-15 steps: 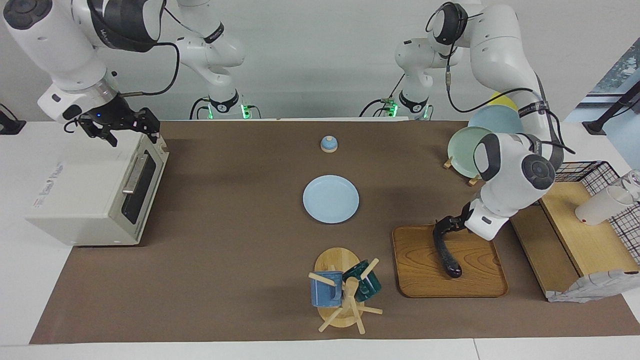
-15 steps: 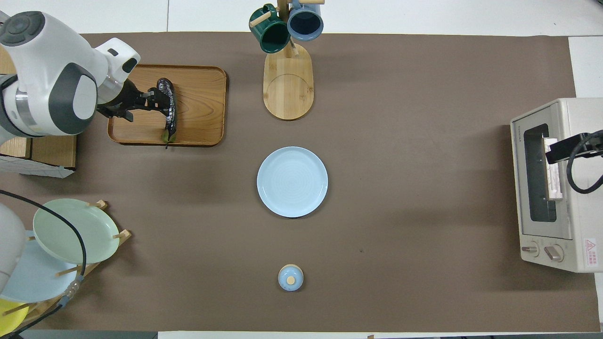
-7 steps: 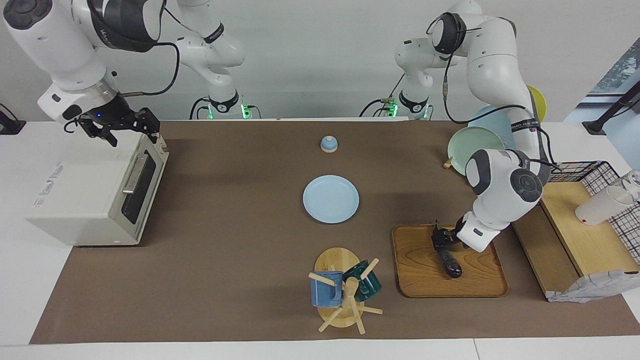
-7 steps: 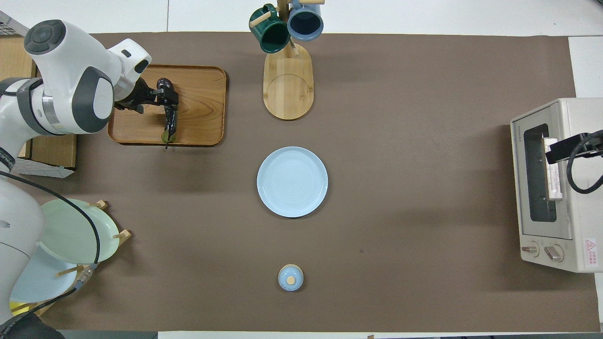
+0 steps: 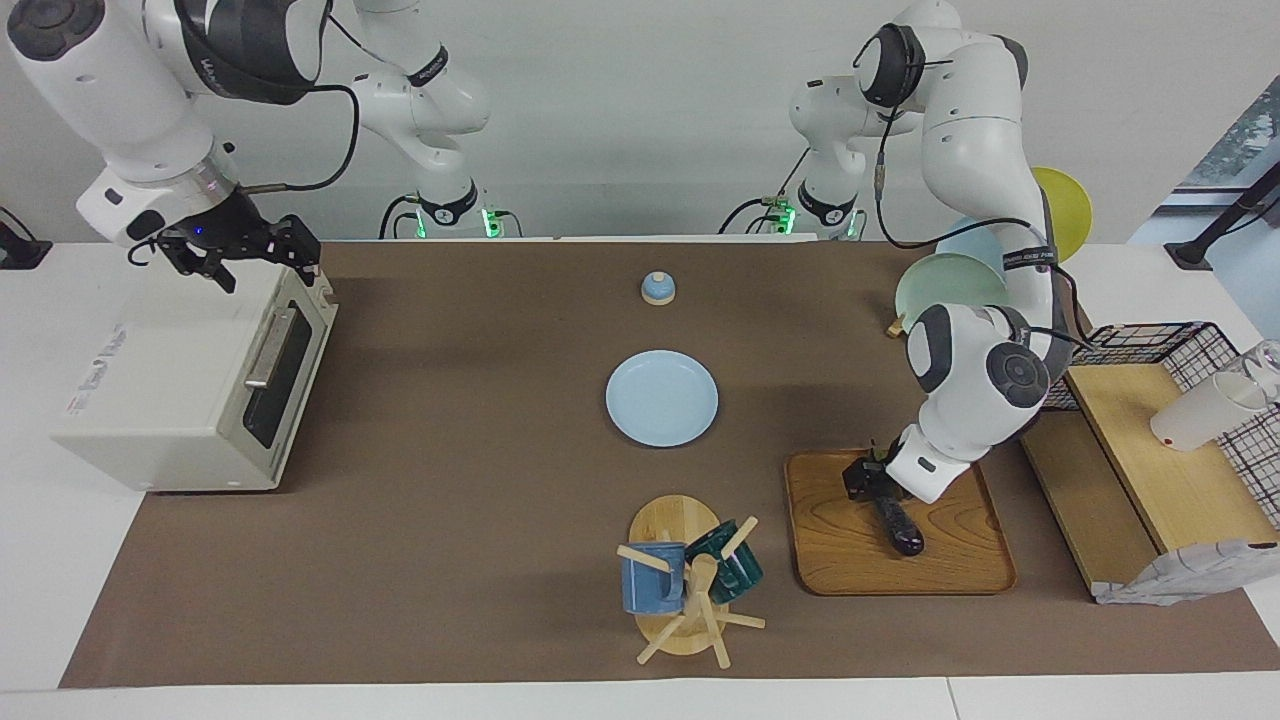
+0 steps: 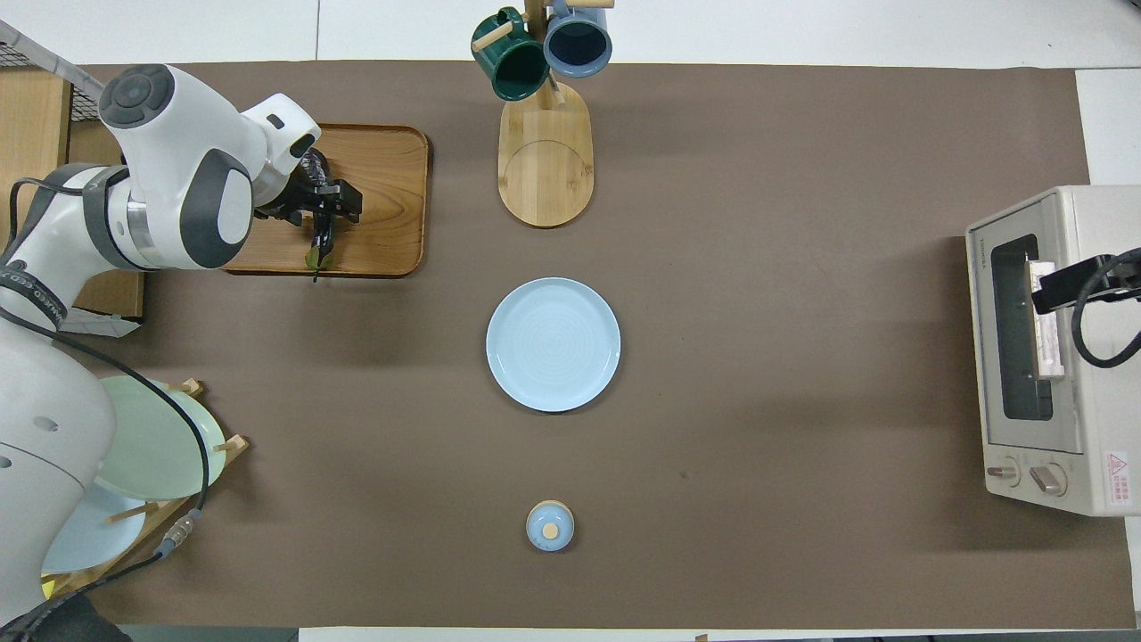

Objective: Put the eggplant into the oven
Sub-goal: 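Grasp the purple eggplant with the left gripper and lift it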

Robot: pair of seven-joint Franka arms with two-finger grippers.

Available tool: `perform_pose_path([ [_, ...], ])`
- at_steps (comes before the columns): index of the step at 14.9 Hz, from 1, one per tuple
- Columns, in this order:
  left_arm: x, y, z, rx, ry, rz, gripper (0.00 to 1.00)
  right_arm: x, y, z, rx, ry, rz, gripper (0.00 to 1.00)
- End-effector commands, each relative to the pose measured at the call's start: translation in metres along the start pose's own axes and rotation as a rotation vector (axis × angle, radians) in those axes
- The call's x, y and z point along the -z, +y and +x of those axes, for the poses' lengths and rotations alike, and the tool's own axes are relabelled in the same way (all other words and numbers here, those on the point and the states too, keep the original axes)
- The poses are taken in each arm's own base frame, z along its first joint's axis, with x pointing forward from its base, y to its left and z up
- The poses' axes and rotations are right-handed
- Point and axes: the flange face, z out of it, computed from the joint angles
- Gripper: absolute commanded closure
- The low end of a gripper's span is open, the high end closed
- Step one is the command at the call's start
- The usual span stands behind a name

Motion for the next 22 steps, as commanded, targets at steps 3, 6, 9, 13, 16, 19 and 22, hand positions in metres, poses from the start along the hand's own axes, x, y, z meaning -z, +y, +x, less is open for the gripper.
perform_pose_path([
  [3,0.008,-0.008,-0.006,-0.007,0.014,0.015,1.0,-0.038,0.015,-0.007,0.001,0.09,0.002,0.91],
  [6,0.017,-0.003,-0.003,-0.001,0.005,0.011,1.0,-0.071,0.024,-0.005,0.02,0.088,-0.104,1.0],
  [9,0.055,0.015,-0.005,0.066,0.01,0.006,1.0,-0.093,0.025,-0.005,-0.009,0.049,-0.116,1.0],
  [13,0.116,0.052,-0.038,0.165,-0.025,0.009,1.0,-0.104,0.027,-0.008,-0.006,0.024,-0.146,1.0],
  [16,0.146,0.103,-0.073,0.216,-0.03,-0.023,1.0,-0.116,0.033,-0.01,-0.041,0.024,-0.143,1.0],
  [19,0.145,0.147,-0.093,0.183,-0.067,-0.009,1.0,-0.122,0.034,-0.012,-0.044,0.014,-0.148,1.0],
  [22,0.126,0.198,-0.132,0.161,-0.085,0.012,1.0,-0.121,0.03,-0.01,-0.035,0.024,-0.155,1.0],
])
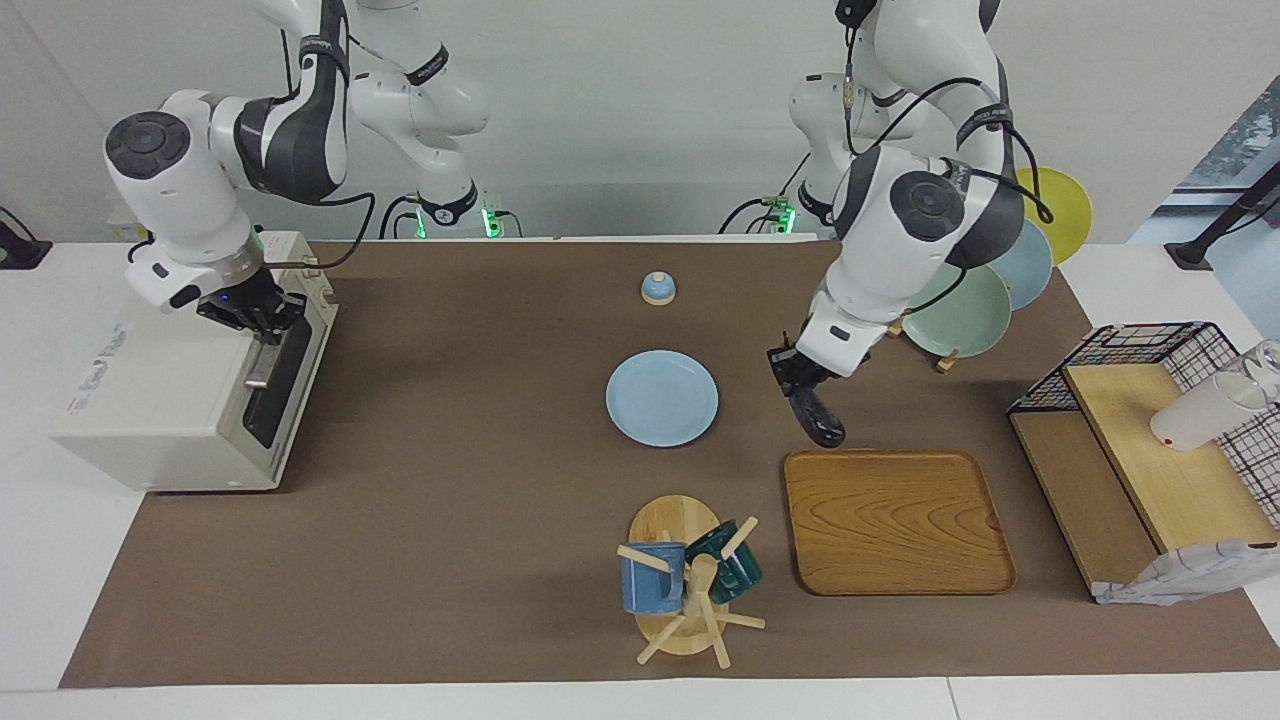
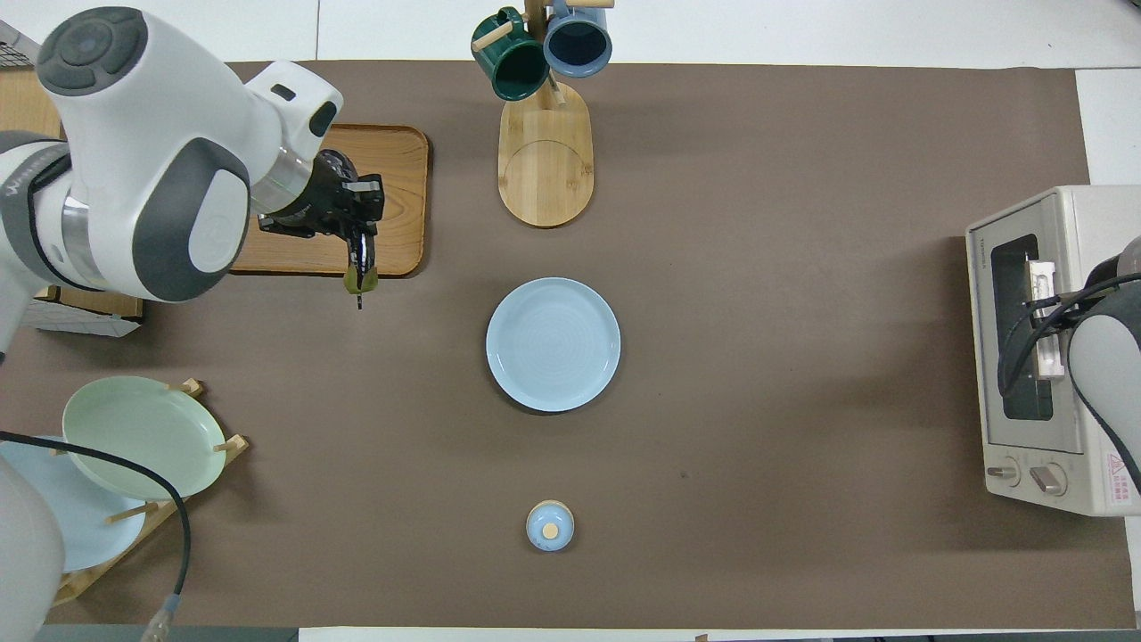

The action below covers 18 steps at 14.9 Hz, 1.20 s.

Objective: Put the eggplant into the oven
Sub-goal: 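Carry the eggplant over the blue plate while the right gripper opens the oven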

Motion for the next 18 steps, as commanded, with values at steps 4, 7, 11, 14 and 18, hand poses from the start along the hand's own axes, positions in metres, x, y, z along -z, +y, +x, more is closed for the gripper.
perform_pose_path([
  [4,-0.065,0.044,-0.087,-0.034,0.055,-0.032,1.0,-0.01,-0.029,0.002,-0.001,0.04,-0.025,1.0],
  [7,-0.092,0.071,-0.108,-0.068,0.066,-0.044,1.0,-0.02,-0.05,0.008,-0.011,0.046,-0.014,1.0],
  [11,-0.133,0.094,-0.116,-0.073,0.079,-0.06,1.0,-0.046,-0.069,0.019,0.024,0.075,-0.012,1.0],
  [14,-0.15,0.104,-0.118,-0.084,0.086,-0.07,1.0,-0.071,-0.079,0.03,0.033,0.103,0.001,1.0],
  [18,-0.161,0.11,-0.121,-0.08,0.083,-0.069,1.0,-0.095,-0.104,0.037,0.069,0.126,0.01,1.0],
])
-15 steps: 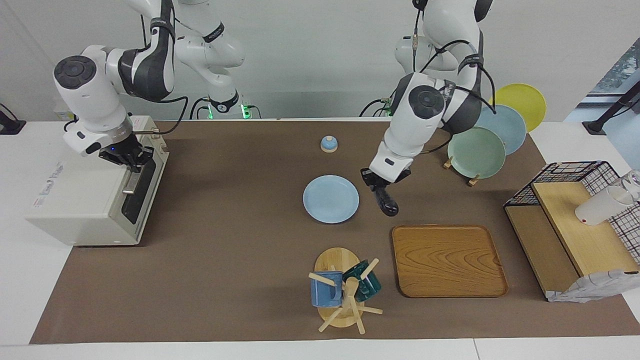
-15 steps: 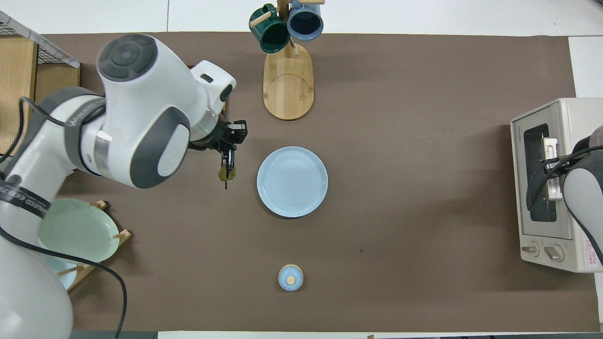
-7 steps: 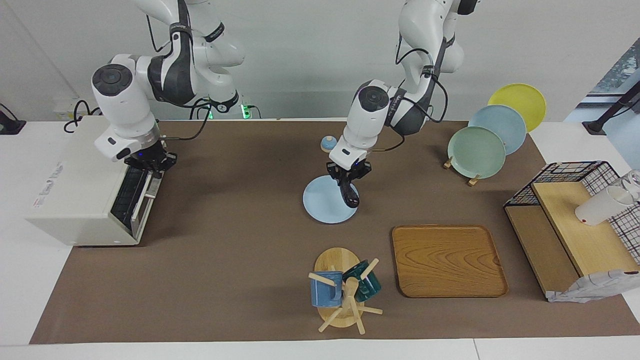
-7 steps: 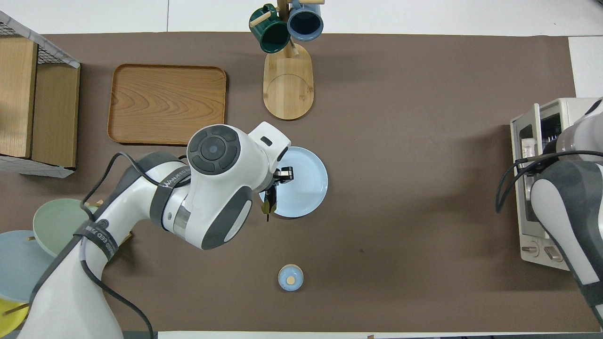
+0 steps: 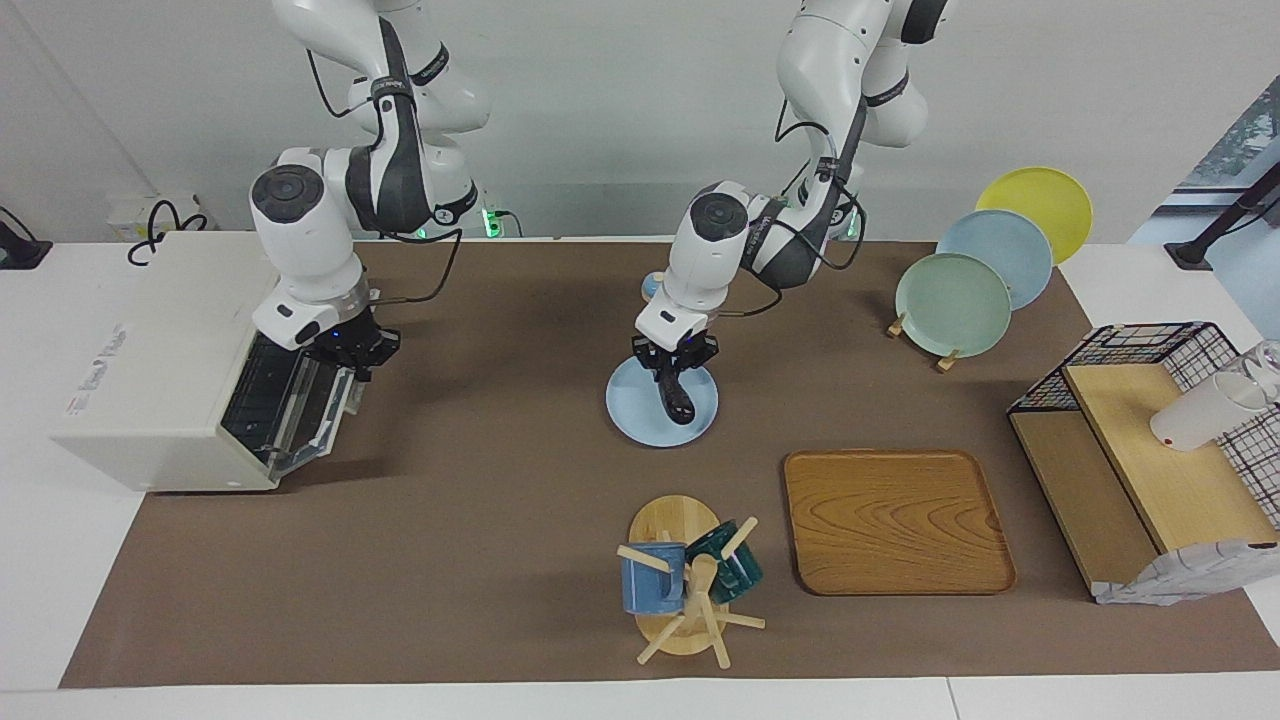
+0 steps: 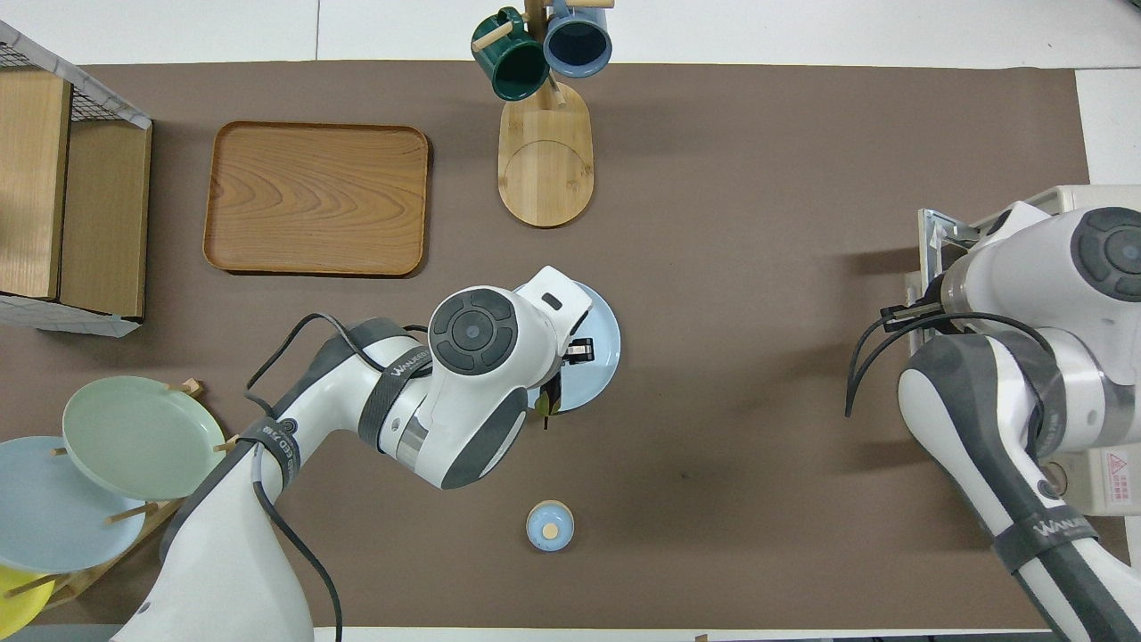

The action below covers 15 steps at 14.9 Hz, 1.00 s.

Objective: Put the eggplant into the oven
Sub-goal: 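Carry the eggplant over the blue plate while the right gripper opens the oven, then release the eggplant onto the plate while the right gripper reaches the plate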

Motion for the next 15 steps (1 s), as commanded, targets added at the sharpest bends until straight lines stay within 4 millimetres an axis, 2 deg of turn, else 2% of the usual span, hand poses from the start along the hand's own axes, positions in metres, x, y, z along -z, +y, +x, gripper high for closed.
perform_pose_path([
  [1,-0.002,0.002,-0.001,0.016,0.008,-0.017,1.0,-0.039,0.017,0.014,-0.01,0.031,-0.021,1.0],
  [3,-0.001,0.001,0.0,0.016,0.01,-0.018,1.0,-0.064,0.016,0.019,-0.034,0.02,0.008,1.0],
  [4,-0.001,0.001,0.001,0.021,0.01,-0.018,0.78,-0.075,0.013,0.022,-0.054,0.026,0.032,1.0],
  [5,-0.002,0.0,0.002,0.024,0.007,-0.015,0.01,-0.083,0.009,0.024,-0.068,0.025,0.052,1.0],
  [7,0.006,-0.003,0.008,0.029,0.008,-0.016,0.0,-0.084,0.004,0.026,-0.087,0.024,0.06,1.0],
  [9,0.021,-0.012,0.021,0.05,0.004,-0.011,0.0,-0.08,-0.019,0.03,-0.091,0.028,0.062,1.0],
  [10,0.034,-0.024,0.035,0.074,-0.008,-0.001,0.0,-0.075,-0.027,0.035,-0.103,0.03,0.061,1.0],
  [12,0.076,-0.055,0.073,0.113,-0.025,0.014,0.0,-0.055,-0.06,0.048,-0.115,0.043,0.061,1.0],
  [14,0.128,-0.096,0.11,0.123,-0.044,0.021,0.0,-0.026,-0.103,0.061,-0.146,0.062,0.064,1.0],
  [15,0.148,-0.125,0.125,0.126,-0.057,0.027,0.0,-0.008,-0.134,0.066,-0.159,0.064,0.066,0.92],
])
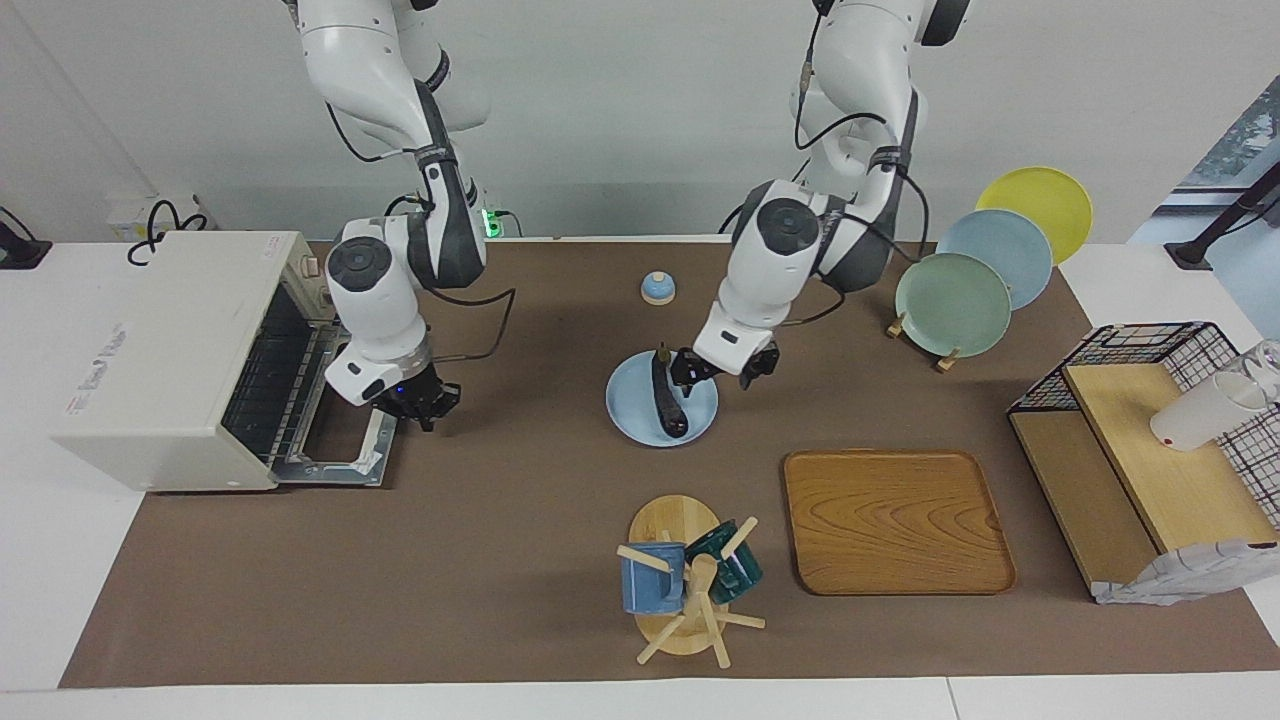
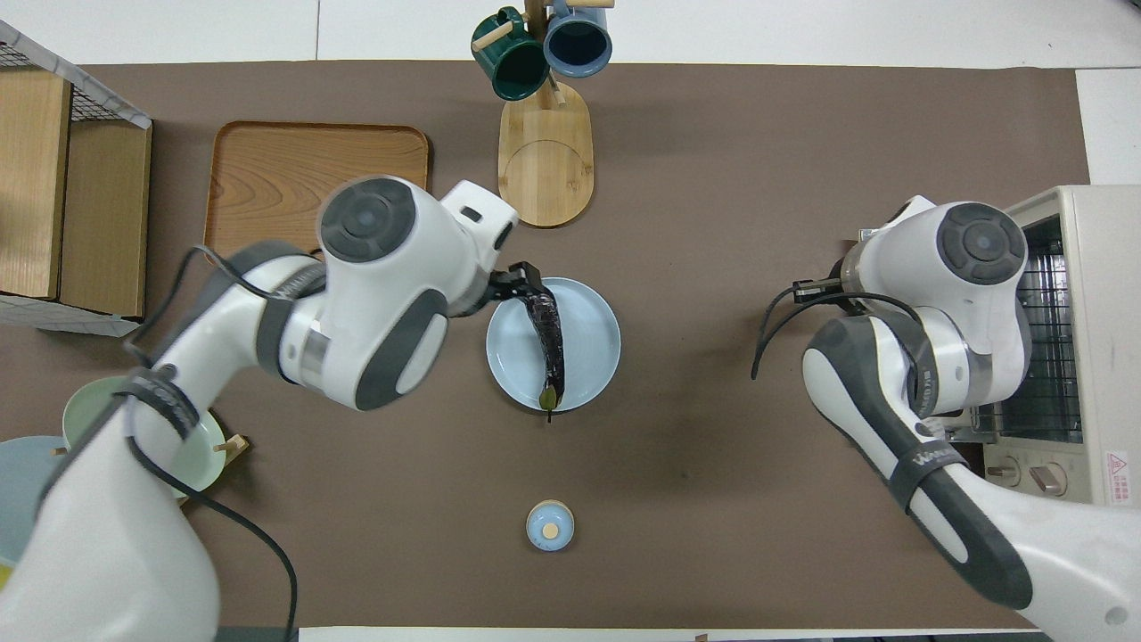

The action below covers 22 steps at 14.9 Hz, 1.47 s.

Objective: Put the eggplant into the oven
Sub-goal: 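Release the eggplant onto the plate while the right gripper reaches the plate, then grasp the blue plate rim with the right gripper and lift it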

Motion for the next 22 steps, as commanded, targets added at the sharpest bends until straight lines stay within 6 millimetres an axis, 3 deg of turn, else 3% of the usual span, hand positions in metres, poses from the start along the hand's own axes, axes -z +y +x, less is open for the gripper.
perform_pose_path([
  [1,0.062,-0.063,0.042,-0.01,-0.041,0.009,0.0,0.043,-0.094,0.006,-0.025,0.011,-0.001,0.9],
  [2,0.077,-0.084,0.05,-0.032,-0.052,0.017,0.0,0.053,-0.137,0.006,-0.058,0.022,0.004,0.91],
  [3,0.089,-0.109,0.058,-0.052,-0.052,0.039,0.0,0.07,-0.164,0.012,-0.099,0.031,0.003,0.91],
  [5,0.114,-0.145,0.061,-0.059,-0.033,0.069,0.0,0.087,-0.227,0.017,-0.047,0.007,-0.027,0.93],
  [7,0.137,-0.177,0.057,-0.106,-0.059,0.076,0.0,0.096,-0.274,0.013,-0.037,0.024,-0.018,0.93],
  [8,0.152,-0.187,0.049,-0.132,-0.057,0.077,0.0,0.093,-0.281,0.011,-0.057,0.028,-0.017,0.91],
  [11,0.18,-0.205,0.029,-0.123,-0.052,0.083,0.0,0.074,-0.358,-0.027,-0.049,0.068,0.026,0.86],
  [12,0.183,-0.205,0.022,-0.123,-0.051,0.085,0.0,0.071,-0.362,-0.027,-0.064,0.088,0.039,0.71],
  [14,0.182,-0.208,0.005,-0.111,-0.054,0.093,0.0,0.061,-0.365,-0.031,-0.062,0.098,0.05,0.66],
  [16,0.178,-0.21,-0.003,-0.112,-0.057,0.096,0.0,0.05,-0.381,-0.046,-0.03,0.126,0.084,0.64],
  [19,0.186,-0.202,-0.001,-0.124,-0.03,0.089,0.0,0.033,-0.381,-0.053,-0.014,0.127,0.084,0.64],
  [21,0.189,-0.204,-0.001,-0.123,-0.043,0.099,0.0,0.011,-0.396,-0.08,0.035,0.121,0.08,0.64],
  [22,0.193,-0.206,-0.002,-0.136,-0.045,0.136,0.0,0.006,-0.395,-0.083,0.046,0.123,0.073,0.64],
])
